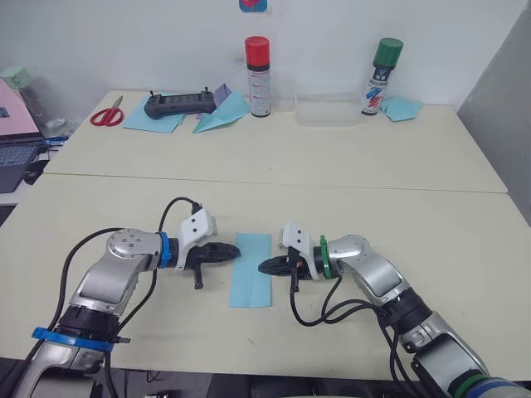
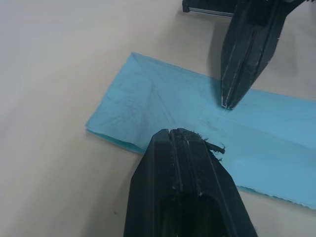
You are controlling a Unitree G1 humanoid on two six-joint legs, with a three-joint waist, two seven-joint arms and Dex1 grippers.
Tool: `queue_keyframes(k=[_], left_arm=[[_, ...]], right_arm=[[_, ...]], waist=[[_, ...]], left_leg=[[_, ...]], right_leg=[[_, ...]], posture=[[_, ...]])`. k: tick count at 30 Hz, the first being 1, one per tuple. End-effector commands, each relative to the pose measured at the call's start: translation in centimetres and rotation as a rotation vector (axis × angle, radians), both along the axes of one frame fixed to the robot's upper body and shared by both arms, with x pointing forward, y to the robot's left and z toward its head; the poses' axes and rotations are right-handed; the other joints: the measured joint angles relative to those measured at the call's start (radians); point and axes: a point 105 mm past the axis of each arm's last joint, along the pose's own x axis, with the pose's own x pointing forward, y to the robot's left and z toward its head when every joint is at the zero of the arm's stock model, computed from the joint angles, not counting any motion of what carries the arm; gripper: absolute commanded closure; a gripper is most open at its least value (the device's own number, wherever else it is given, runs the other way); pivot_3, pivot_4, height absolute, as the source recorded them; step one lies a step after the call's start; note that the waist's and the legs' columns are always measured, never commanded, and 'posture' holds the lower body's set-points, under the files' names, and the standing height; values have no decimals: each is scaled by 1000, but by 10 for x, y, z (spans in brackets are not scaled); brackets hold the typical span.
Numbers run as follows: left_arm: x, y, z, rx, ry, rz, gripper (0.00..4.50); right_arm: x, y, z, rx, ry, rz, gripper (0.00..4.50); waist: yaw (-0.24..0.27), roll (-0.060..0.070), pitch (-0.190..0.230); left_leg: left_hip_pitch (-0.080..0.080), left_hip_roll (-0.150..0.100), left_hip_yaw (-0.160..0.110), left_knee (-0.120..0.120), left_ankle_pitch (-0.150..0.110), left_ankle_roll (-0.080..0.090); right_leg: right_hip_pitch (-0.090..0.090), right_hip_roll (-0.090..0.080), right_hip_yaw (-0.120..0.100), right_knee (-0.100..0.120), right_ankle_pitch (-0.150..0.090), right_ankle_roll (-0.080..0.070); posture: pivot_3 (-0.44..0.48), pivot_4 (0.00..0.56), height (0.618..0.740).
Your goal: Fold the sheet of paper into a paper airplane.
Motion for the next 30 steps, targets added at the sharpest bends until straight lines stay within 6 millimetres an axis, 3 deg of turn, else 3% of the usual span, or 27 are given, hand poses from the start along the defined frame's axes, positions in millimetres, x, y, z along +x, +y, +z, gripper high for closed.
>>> queue_keyframes(k=[1,9,21,30], left_arm=[[8,4,15,-5,-63,13,4456],[19,24,11,45,-95,70,4456],[24,6,0,15,-87,42,4456],[30,3,11,-26,-97,44,4456]], right_arm=[[10,-18,-14,-62,23,-101,4500],[8,-18,-15,-61,25,-103,4500],[9,-18,-14,-63,27,-104,4500],[8,-19,-14,-61,30,-114,4500]], waist=[[0,0,0],[1,0,0],[2,0,0],[3,0,0]], left_leg=[[0,0,0,0,0,0],[0,0,0,0,0,0],[0,0,0,0,0,0],[0,-1,0,2,0,0]], right_leg=[[0,0,0,0,0,0],[0,0,0,0,0,0],[0,0,0,0,0,0],[1,0,0,0,0,1]], posture=[[0,150,740],[0,150,740],[0,150,740],[0,150,740]])
